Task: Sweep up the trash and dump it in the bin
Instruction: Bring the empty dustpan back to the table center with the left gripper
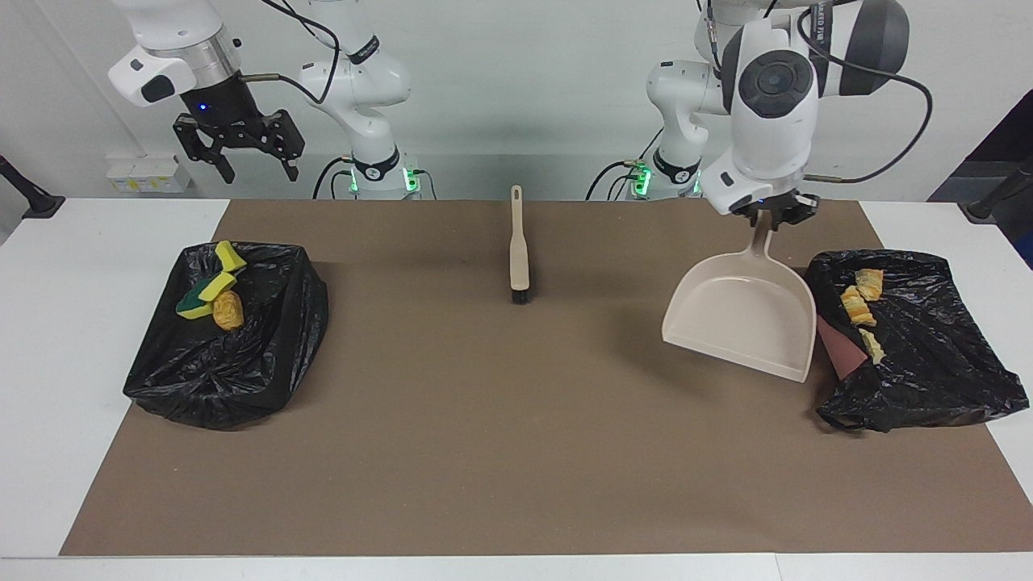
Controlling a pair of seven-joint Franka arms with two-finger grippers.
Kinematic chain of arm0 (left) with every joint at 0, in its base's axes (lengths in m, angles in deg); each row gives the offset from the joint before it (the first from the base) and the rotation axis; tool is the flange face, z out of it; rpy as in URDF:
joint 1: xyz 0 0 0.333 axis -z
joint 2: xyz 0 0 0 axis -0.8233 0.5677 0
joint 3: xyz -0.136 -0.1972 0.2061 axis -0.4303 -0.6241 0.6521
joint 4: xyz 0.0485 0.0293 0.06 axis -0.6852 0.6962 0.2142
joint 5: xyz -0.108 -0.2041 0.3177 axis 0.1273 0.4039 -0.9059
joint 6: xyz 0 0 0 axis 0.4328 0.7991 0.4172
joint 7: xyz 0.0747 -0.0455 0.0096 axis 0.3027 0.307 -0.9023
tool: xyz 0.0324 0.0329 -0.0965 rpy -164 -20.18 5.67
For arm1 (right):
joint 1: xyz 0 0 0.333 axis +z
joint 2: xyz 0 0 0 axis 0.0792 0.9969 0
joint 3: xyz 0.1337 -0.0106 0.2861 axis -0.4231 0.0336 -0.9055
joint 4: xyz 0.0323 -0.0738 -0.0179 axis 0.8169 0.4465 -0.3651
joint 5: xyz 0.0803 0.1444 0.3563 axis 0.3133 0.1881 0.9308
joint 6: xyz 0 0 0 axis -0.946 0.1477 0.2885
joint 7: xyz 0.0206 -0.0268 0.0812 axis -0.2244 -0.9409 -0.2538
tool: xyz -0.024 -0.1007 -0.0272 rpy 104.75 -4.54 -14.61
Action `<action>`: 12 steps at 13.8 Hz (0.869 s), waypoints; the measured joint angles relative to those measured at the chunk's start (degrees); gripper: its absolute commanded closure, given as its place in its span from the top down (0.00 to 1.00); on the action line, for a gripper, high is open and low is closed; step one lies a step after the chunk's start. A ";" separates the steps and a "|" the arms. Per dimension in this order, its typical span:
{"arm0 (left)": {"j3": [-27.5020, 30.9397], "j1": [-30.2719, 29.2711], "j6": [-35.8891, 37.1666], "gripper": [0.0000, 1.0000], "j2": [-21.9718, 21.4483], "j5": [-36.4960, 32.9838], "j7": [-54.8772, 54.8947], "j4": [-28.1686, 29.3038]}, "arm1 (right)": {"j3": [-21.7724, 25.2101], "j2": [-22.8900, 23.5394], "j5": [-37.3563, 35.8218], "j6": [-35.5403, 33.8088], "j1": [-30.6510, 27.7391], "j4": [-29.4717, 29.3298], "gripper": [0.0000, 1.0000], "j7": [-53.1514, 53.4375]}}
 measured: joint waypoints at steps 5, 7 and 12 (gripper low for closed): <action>-0.86 0.80 -9.84 0.00 0.08 12.03 -9.48 0.04 | 0.12 0.17 0.00 0.48 -0.12 0.03 1.00 0.00; -1.01 3.31 -12.68 0.00 0.61 13.80 -14.61 0.17 | 0.35 0.27 0.00 0.64 -0.12 0.03 1.00 0.63; -1.09 6.77 -19.53 0.00 3.06 19.72 -23.26 0.92 | 0.36 0.27 0.04 0.70 -0.11 0.03 1.00 1.57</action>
